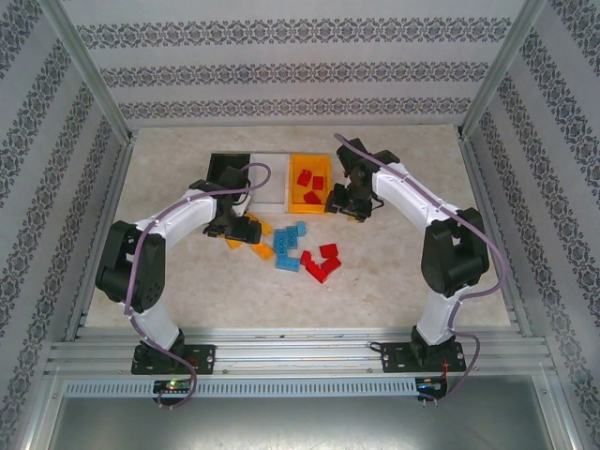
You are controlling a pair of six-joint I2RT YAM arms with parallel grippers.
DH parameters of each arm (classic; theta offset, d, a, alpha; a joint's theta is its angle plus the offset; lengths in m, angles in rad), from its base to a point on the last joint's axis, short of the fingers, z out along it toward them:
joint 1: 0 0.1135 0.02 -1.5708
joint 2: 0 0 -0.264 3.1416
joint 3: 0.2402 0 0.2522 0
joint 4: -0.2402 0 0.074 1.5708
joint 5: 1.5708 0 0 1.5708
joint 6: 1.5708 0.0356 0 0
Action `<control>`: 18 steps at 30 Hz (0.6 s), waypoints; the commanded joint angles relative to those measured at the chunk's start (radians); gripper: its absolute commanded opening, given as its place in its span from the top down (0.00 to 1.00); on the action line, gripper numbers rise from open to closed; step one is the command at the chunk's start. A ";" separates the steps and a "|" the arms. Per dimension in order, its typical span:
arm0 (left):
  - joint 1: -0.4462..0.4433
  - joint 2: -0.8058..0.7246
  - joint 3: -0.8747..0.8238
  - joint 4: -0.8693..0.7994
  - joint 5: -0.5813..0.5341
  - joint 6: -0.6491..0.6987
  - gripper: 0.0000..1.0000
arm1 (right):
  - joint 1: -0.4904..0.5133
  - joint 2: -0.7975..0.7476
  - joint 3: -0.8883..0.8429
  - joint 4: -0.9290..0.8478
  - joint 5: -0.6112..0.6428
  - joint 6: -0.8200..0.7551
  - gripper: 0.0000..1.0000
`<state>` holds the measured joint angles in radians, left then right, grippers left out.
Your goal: Sort the legos into containers by color
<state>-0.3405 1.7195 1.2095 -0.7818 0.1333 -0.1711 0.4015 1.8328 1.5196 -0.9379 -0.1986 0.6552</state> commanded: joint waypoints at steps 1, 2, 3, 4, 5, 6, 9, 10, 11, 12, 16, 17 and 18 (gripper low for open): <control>-0.006 -0.008 0.014 -0.035 -0.034 0.044 0.17 | 0.002 -0.030 -0.018 0.033 -0.023 0.021 0.46; -0.007 0.005 0.015 -0.035 -0.030 0.048 0.20 | 0.002 -0.031 -0.020 0.034 -0.025 0.024 0.46; -0.008 0.018 0.013 -0.034 -0.026 0.051 0.23 | 0.002 -0.032 -0.022 0.035 -0.027 0.026 0.46; -0.008 0.029 0.010 -0.029 -0.026 0.053 0.26 | 0.001 -0.032 -0.022 0.034 -0.028 0.026 0.46; -0.007 0.034 0.005 -0.023 -0.027 0.052 0.27 | 0.000 -0.033 -0.022 0.033 -0.028 0.026 0.46; -0.007 0.040 -0.001 -0.015 -0.030 0.052 0.27 | 0.001 -0.036 -0.022 0.030 -0.026 0.024 0.45; -0.007 0.062 -0.012 -0.007 -0.038 0.050 0.29 | -0.003 -0.048 -0.030 0.025 -0.023 0.019 0.46; -0.006 0.070 -0.014 -0.005 -0.041 0.048 0.29 | -0.005 -0.051 -0.033 0.024 -0.023 0.016 0.46; -0.006 0.076 -0.016 -0.004 -0.041 0.047 0.29 | -0.006 -0.053 -0.037 0.021 -0.024 0.015 0.46; -0.006 0.081 -0.018 -0.002 -0.043 0.046 0.30 | -0.009 -0.056 -0.041 0.019 -0.025 0.015 0.46; -0.006 0.091 -0.023 0.003 -0.052 0.036 0.32 | -0.013 -0.058 -0.052 0.023 -0.031 0.015 0.45; -0.006 0.092 -0.024 0.004 -0.053 0.035 0.32 | -0.013 -0.056 -0.053 0.026 -0.034 0.015 0.46; -0.007 0.097 -0.024 0.006 -0.053 0.033 0.34 | -0.013 -0.054 -0.053 0.027 -0.036 0.017 0.46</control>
<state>-0.3408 1.7756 1.2068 -0.7769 0.0921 -0.1383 0.3981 1.8034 1.4784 -0.9077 -0.2184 0.6594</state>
